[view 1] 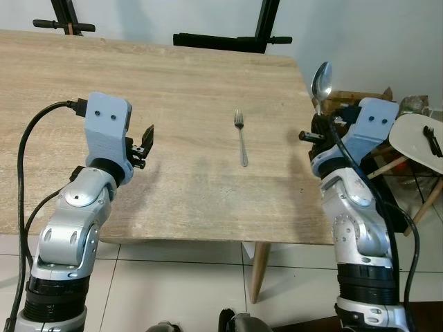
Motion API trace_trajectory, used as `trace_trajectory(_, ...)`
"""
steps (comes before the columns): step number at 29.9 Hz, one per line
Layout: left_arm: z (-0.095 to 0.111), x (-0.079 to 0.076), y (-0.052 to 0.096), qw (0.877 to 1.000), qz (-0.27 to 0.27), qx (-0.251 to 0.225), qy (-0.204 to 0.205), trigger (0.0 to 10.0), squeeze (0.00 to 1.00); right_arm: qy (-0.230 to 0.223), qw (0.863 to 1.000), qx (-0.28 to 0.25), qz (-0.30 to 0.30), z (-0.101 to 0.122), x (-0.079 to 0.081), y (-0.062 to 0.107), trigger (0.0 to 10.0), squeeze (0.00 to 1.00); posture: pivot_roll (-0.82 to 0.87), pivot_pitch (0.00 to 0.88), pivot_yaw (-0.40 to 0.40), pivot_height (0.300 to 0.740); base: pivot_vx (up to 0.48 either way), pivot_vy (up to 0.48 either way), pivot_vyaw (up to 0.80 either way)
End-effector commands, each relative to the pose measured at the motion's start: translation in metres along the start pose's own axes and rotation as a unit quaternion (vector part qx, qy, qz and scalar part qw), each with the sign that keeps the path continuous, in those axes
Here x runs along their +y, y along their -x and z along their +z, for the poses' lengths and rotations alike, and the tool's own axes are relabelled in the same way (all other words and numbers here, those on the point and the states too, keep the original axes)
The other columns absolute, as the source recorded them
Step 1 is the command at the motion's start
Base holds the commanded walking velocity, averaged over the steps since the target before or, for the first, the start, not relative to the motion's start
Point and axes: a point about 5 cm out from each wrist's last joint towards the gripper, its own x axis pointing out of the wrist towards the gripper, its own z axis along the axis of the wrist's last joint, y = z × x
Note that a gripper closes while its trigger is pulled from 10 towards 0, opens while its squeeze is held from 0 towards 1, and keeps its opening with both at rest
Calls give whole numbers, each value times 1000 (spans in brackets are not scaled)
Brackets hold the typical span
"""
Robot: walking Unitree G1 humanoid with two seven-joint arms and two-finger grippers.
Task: Setting the table
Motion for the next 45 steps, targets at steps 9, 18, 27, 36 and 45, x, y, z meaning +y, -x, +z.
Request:
trace_trajectory(9, -2, -2, -2, 1000, 0, 4, 4, 10000, 0, -4, 1000, 6, -2, 0, -3, 2, 10000, 0, -44, 58, -30, 740, 0, 0, -356)
trace_trajectory(18, -2, -2, -3, 1000, 0, 5, 3, 10000, 0, -5, 1000, 7, -4, 0, -4, 2, 10000, 0, -44, 57, -28, 740, 0, 0, -800)
trace_trajectory(27, -3, -1, -5, 1000, -1, 5, 2, 10000, 0, -5, 1000, 8, -1, 0, -4, 2, 10000, 0, -44, 51, -27, 740, 0, 0, -800)
trace_trajectory(36, -4, -2, -7, 1000, -3, 6, 2, 10000, 0, -2, 1000, 8, 2, 0, -4, 1, 10000, 0, -45, 45, -28, 740, 0, 0, -800)
trace_trajectory(45, -6, -5, -5, 1000, -3, 7, 8, 10000, 0, 4, 1000, 7, 4, 0, -3, 1, 10000, 0, -46, 45, -29, 740, 0, 0, -356)
